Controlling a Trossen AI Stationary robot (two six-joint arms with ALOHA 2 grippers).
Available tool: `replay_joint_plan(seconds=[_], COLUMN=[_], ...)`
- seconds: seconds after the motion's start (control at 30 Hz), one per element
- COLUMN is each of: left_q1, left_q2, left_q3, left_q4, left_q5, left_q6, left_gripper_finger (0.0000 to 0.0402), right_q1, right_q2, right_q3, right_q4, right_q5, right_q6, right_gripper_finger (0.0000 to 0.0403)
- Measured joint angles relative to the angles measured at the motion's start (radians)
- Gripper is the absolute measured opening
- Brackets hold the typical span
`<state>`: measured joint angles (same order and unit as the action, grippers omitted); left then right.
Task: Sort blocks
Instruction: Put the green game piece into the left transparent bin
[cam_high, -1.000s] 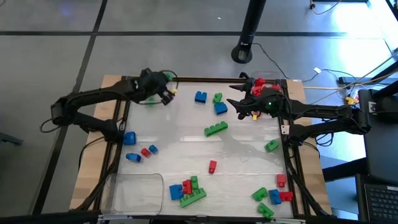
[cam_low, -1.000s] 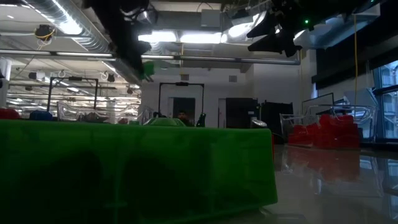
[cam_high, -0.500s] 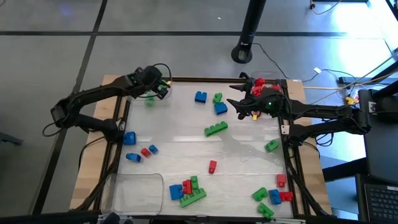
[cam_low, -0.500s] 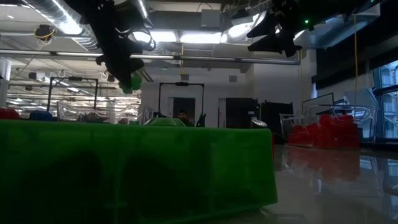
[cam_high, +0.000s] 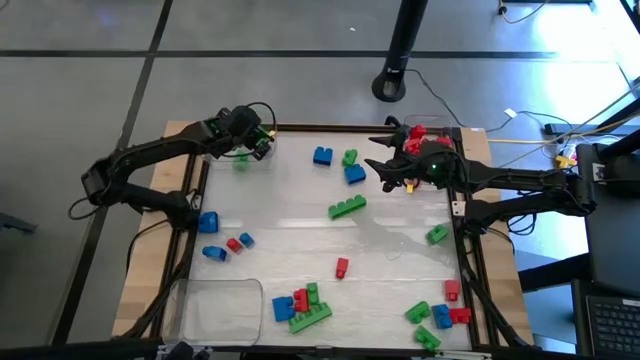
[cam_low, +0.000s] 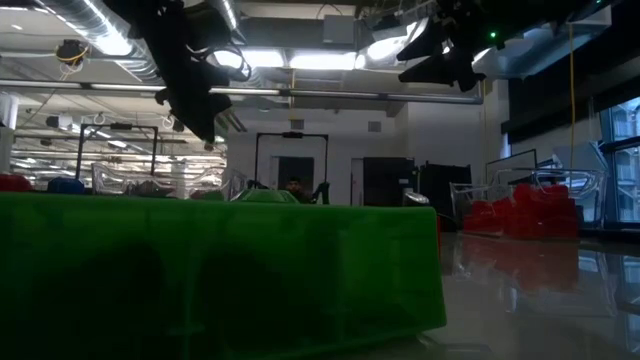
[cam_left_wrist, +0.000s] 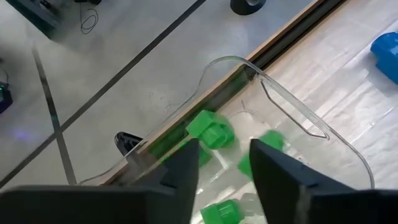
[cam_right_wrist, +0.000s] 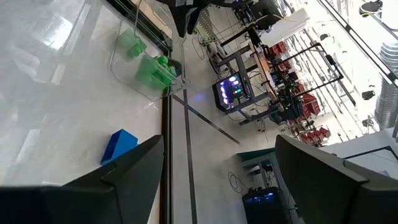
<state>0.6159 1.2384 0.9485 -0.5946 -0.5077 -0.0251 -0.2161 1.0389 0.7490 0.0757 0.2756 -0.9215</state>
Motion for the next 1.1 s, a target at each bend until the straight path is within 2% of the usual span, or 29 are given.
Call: replay_joint_plan(seconds=[0.17, 0.4, 0.47, 0.77, 1.1], left_q1=[-0.028, -0.163, -0.222, -0.476, -0.569], left_q2=[-0.015, -0.034, -0.024, 0.147, 0.400], left_q3=[0.029, 0.050, 0.050, 0.050, 0.050], left_q4=[0.004, 0.189, 0.259, 0.467, 0.802], left_q5=[0.051, 0.306, 0.349, 0.359, 0.357], left_q6=[-0.026, -0.093, -0.099, -0.071, -0.083], left_gripper_finger=[0.0178, 0.0187, 0.0185, 0.0184, 0.0184], right_q1=[0.000, 0.000, 0.000, 0.000, 0.000], right_q2=[0.000, 0.000, 0.000, 0.000, 0.000], right_q3=[0.000, 0.000, 0.000, 0.000, 0.000], right_q4=[0.000, 0.000, 0.000, 0.000, -0.020], right_q5=[0.000, 0.000, 0.000, 0.000, 0.000], right_q6=[0.000, 0.000, 0.000, -0.001, -0.002], right_gripper_finger=[0.0309, 0.0309, 0.0309, 0.0309, 0.0309])
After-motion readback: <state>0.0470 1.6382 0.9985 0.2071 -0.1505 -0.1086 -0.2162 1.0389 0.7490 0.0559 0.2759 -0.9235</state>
